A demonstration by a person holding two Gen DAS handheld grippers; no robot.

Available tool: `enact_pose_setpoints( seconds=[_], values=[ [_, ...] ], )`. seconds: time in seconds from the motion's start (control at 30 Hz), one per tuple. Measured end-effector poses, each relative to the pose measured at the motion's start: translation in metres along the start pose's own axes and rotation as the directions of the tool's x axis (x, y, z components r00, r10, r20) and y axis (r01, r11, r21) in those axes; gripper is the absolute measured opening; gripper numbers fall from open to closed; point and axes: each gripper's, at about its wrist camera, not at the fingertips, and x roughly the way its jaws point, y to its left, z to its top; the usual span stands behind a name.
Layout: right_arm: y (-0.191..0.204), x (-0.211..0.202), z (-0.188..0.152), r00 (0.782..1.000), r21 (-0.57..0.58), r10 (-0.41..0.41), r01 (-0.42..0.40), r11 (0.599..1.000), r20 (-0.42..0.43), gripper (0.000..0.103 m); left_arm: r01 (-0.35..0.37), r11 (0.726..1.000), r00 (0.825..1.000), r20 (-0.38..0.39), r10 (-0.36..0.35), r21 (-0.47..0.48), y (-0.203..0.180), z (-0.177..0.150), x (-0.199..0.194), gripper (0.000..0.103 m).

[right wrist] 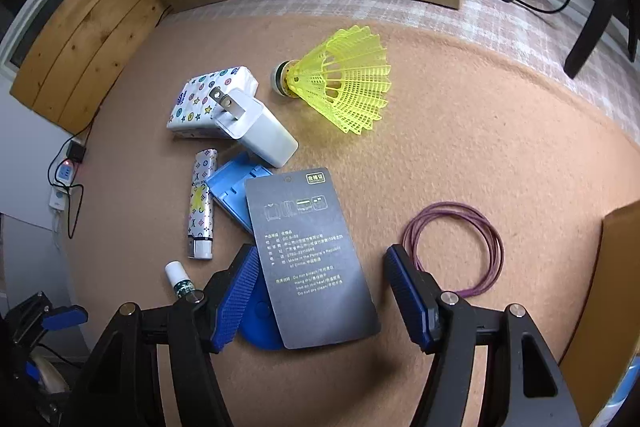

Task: Organize objects
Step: 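Move the right tool to the black card and grasp it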

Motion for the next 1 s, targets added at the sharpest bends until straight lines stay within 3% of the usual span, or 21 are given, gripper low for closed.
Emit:
enact_pose_setpoints(
  seconds=[0.03,0.27,0.33,0.4,0.5,0.67,0.8,1.0],
  values=[
    [0.0,0.0,0.0,1.0,-0.009,-0.012,0.012,1.0,0.001,0.05,0.0,1.0,1.0,0.0,0.0,-0.001,-0.001,0.001,0.001,0.075],
    [-0.001,-0.002,0.0,1.0,-0.006,-0.014,0.014,1.0,0.009,0.049,0.001,1.0,1.0,-0.008,-0.001,0.002,-0.003,0.003,0.005,0.075],
    [0.001,-0.006,-0.001,1.0,-0.002,0.015,-0.015,1.0,0.023,0.03,0.001,1.0,1.0,-0.01,-0.001,-0.002,-0.002,0.004,0.005,0.075],
    [0.004,-0.01,-0.001,0.999,0.001,0.016,-0.016,1.0,0.035,0.025,0.0,1.0,1.0,-0.009,0.0,-0.005,-0.002,0.005,0.005,0.075],
    [0.007,-0.008,0.0,0.999,-0.004,-0.012,0.012,1.0,0.033,0.027,-0.004,1.0,1.0,-0.008,0.004,-0.001,-0.003,0.006,0.006,0.075],
    [0.004,-0.002,0.002,0.997,-0.005,-0.067,0.067,0.998,0.023,0.044,-0.002,1.0,1.0,-0.009,0.002,0.006,-0.004,0.005,0.007,0.075],
    [0.002,0.0,0.002,0.989,-0.042,-0.148,0.148,0.988,0.01,0.047,-0.003,1.0,1.0,-0.01,0.003,0.006,-0.003,0.003,0.006,0.075],
    [0.003,0.001,0.007,0.983,-0.046,-0.184,0.183,0.982,-0.011,0.046,-0.005,1.0,1.0,-0.016,0.005,-0.011,0.003,0.001,0.009,0.075]
  ],
)
